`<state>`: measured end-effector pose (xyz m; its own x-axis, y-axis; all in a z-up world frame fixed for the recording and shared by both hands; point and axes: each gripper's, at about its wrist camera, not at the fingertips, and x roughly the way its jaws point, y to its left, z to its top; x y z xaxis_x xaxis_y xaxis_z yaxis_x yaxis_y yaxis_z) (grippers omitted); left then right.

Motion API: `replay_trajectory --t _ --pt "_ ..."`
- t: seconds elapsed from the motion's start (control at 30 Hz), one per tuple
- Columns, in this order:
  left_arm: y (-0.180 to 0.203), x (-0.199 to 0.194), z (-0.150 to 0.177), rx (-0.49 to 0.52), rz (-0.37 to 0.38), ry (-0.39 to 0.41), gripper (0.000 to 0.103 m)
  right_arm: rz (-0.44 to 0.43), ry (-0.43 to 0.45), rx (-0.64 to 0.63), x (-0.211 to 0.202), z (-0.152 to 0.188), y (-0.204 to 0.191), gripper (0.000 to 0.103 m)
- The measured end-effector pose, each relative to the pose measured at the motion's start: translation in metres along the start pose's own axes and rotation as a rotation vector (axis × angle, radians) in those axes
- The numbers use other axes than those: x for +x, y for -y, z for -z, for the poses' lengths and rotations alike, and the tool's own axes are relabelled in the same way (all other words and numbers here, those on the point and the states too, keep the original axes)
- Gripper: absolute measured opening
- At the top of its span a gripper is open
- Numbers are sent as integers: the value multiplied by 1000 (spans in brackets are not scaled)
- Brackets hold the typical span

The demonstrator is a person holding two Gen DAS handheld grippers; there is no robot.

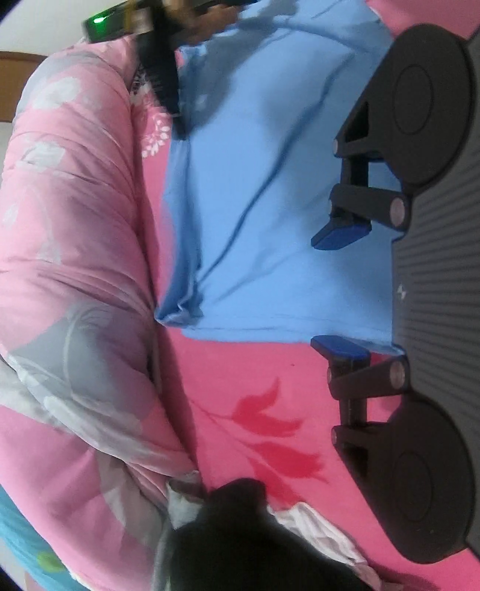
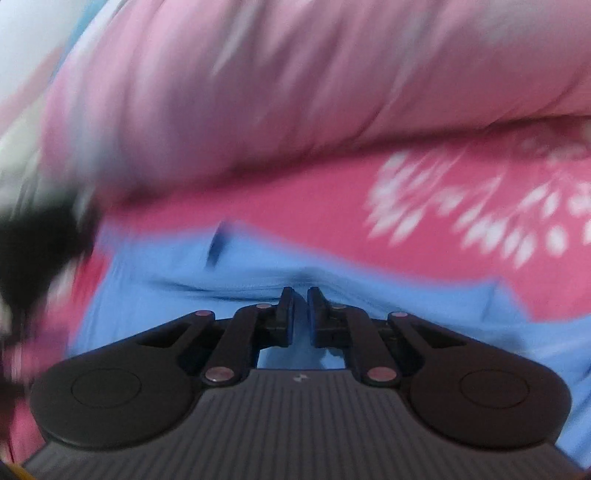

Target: Fold clothes

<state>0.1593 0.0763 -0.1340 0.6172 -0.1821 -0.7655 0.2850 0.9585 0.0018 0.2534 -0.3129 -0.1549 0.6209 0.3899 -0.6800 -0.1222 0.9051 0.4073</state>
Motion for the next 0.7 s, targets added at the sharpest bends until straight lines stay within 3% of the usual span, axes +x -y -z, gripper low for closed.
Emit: replay_trajectory --t 0.07,0.13,0.27,0.33,0.4,0.47,0.53,0.7 --pt "-5 -2 2 -19 2 7 53 27 71 79 -8 -10 8 10" --pt "-11 -3 3 -35 7 13 56 -41 62 93 -19 -9 3 10" --pt "-20 0 6 -40 0 -6 56 -185 -68 -23 -9 0 -31 10" --pt "-23 -1 8 -49 -2 -18 56 -143 -122 -16 19 -3 -36 7" --pt "-29 -4 11 -80 3 -37 57 -74 -81 57 32 -9 -27 2" --pt "-39 -10 16 -125 16 -46 64 5 43 170 12 -14 -16 9" --pt "-48 -21 23 -175 28 -52 66 66 124 222 -26 -14 -6 10" --pt "-62 -56 54 -384 86 -97 72 80 89 336 -136 23 19 13"
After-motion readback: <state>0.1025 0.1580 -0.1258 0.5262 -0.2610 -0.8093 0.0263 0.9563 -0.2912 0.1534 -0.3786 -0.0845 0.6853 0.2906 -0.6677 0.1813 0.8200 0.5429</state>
